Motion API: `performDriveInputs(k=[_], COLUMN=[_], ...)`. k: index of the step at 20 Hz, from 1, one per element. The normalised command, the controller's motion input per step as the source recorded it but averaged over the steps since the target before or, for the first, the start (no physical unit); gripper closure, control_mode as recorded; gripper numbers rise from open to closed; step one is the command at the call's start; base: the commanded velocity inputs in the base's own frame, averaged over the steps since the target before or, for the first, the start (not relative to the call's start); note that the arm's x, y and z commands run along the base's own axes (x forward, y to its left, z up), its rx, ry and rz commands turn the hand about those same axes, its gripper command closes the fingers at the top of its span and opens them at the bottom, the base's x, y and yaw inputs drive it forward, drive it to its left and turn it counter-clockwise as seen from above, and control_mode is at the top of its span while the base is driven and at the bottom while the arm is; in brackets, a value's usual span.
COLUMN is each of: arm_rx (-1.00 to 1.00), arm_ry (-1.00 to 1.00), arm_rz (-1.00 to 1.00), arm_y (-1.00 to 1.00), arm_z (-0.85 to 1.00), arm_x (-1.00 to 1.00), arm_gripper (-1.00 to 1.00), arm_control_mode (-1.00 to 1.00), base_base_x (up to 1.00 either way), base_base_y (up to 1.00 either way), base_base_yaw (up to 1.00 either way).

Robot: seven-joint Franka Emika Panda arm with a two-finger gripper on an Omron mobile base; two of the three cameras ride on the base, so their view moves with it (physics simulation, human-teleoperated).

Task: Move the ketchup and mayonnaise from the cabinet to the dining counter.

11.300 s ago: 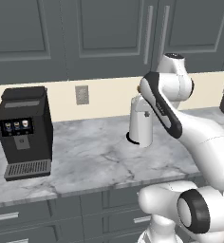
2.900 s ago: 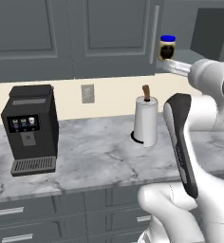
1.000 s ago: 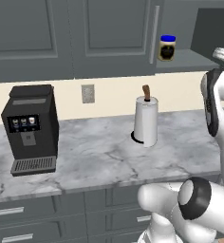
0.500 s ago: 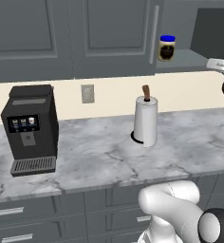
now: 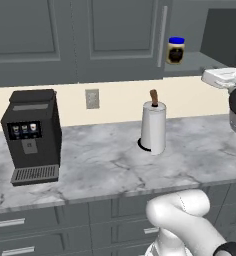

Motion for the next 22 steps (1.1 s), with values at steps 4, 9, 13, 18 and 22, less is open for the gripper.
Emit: performDriveInputs(k=[4, 9, 13, 18, 22], arm_rx=[-0.08, -0.08, -0.06, -0.03, 0.00], arm_ry=[-0.18, -0.07, -0.03, 0.00, 0.00], arm_rz=[-0.02, -0.05, -0.07, -0.08, -0.08], arm_y=[0.54, 0.29, 0.18, 0.06, 0.14], arm_z=[0.04, 0.22, 0.19, 0.05, 0.00], arm_x=[0.07, 0.30, 0.58, 0.56, 0.57], arm_gripper=[-1.00, -1.00, -1.00, -1.00, -1.00], arm_control_mode=[-1.00, -1.00, -1.00, -1.00, -1.00], base_base_x=[0.00, 0.00, 0.00, 0.00, 0.00], base_base_y=[0.00, 0.00, 0.00, 0.00, 0.00], base_base_yaw=[0.00, 0.00, 0.00, 0.00, 0.00])
